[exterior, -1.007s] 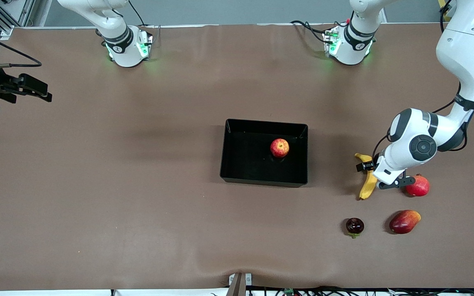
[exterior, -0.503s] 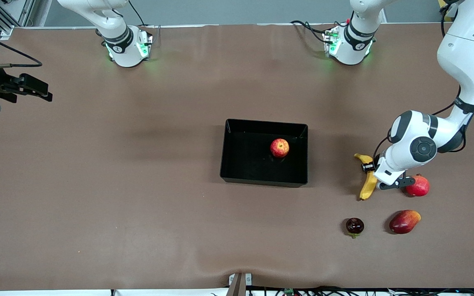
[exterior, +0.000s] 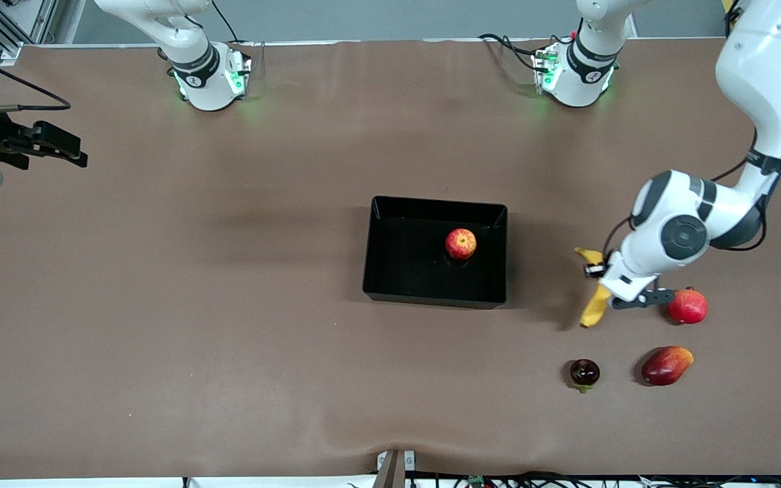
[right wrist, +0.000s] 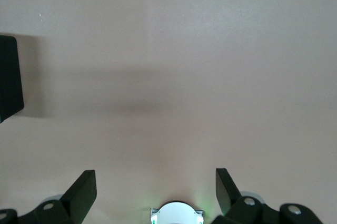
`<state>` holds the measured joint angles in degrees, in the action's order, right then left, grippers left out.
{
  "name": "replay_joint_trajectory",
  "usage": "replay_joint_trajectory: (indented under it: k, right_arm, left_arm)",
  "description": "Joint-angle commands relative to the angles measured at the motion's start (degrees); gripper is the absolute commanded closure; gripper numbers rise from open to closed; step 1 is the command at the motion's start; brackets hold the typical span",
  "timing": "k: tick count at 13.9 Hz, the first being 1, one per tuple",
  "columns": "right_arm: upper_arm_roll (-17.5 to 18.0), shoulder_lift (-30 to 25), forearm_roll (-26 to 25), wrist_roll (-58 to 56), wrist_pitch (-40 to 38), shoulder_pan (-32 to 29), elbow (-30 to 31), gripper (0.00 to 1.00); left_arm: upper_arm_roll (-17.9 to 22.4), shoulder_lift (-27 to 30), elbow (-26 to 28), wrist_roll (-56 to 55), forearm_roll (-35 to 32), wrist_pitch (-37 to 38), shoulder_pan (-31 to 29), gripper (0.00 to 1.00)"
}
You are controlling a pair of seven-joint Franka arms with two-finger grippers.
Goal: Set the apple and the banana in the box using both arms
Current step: 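Carry the banana over the black tray with the left gripper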
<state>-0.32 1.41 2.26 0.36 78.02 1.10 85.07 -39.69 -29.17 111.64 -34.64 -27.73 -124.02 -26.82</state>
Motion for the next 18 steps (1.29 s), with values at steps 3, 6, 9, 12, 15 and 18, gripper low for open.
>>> replay_joint_trajectory:
  k: [3, 6, 9, 12, 15, 18]
  right_arm:
    - [0.3, 0.4, 0.6, -0.6, -0.7, -0.3, -1.0, 0.0]
    - [0.3, 0.4, 0.6, -0.6, -0.7, -0.3, -1.0, 0.0]
    - [0.3, 0.4, 0.6, -0.5, -0.7, -0.3, -1.0, 0.0]
    - [0.3, 0.4, 0.7, -0.5, -0.6, -0.3, -1.0, 0.0]
    - [0.3, 0.4, 0.7, -0.5, -0.6, -0.3, -1.0, 0.0]
    - [0.3, 0.4, 0.8, -0.6, -0.6, -0.3, -1.0, 0.0]
  left_arm:
    - [-11.6, 1.8, -1.3, -13.1, 0.0, 4.3, 1.1, 1.0]
    - [-13.0, 1.4, -3.7, -21.9, 0.0, 6.0, 7.0, 1.0]
    - [-12.9, -0.3, -6.0, -25.9, -0.2, 6.8, 14.4, 1.0]
    - [-12.5, -2.4, -8.5, -30.6, -0.7, 6.8, 21.3, 1.0]
    - [-12.4, -5.7, -11.6, -31.5, -1.4, 6.8, 24.0, 1.0]
    - [-7.0, -10.2, -19.0, -32.0, -3.0, 6.7, 30.7, 1.0]
